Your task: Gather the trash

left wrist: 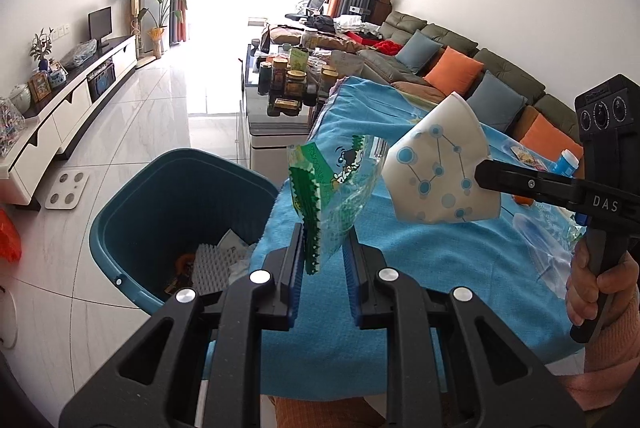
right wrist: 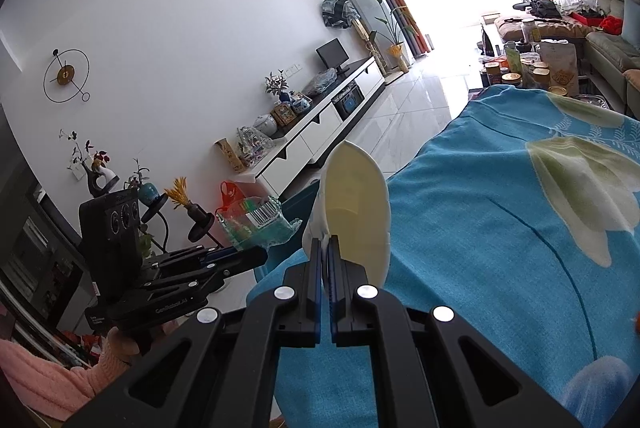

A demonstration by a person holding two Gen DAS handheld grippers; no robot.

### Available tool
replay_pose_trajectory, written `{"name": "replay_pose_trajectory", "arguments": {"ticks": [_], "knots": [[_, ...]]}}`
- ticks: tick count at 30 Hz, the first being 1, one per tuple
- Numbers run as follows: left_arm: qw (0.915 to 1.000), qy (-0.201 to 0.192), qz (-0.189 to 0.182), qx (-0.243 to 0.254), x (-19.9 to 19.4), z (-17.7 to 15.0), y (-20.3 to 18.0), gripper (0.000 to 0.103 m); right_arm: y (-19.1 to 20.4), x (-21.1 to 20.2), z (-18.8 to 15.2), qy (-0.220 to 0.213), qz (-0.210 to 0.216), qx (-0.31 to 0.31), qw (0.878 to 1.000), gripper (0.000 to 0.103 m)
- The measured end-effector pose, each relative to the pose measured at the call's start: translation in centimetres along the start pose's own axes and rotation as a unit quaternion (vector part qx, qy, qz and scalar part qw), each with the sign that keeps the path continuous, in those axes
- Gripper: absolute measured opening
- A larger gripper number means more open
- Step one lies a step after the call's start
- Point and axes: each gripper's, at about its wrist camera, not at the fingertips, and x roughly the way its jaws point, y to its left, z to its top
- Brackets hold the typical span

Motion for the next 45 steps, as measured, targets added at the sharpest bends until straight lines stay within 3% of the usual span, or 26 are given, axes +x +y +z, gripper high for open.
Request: {"name": "replay_pose_trajectory", "arguments": {"ticks": [18, 45], "knots": [[0.9985, 0.002, 0.045, -0.029, -0.5, -0.1, 4.4, 0.019, 2.6, 3.1, 1.3, 0.018, 0.021, -0.019, 0.999, 0.002], [0.9953, 0.023, 0.070, -0.063, 2.4, -0.2, 6.9, 0.020, 4.4, 8.5, 2.3, 0.061, 0.023, -0.030, 0.997, 0.002]]}}
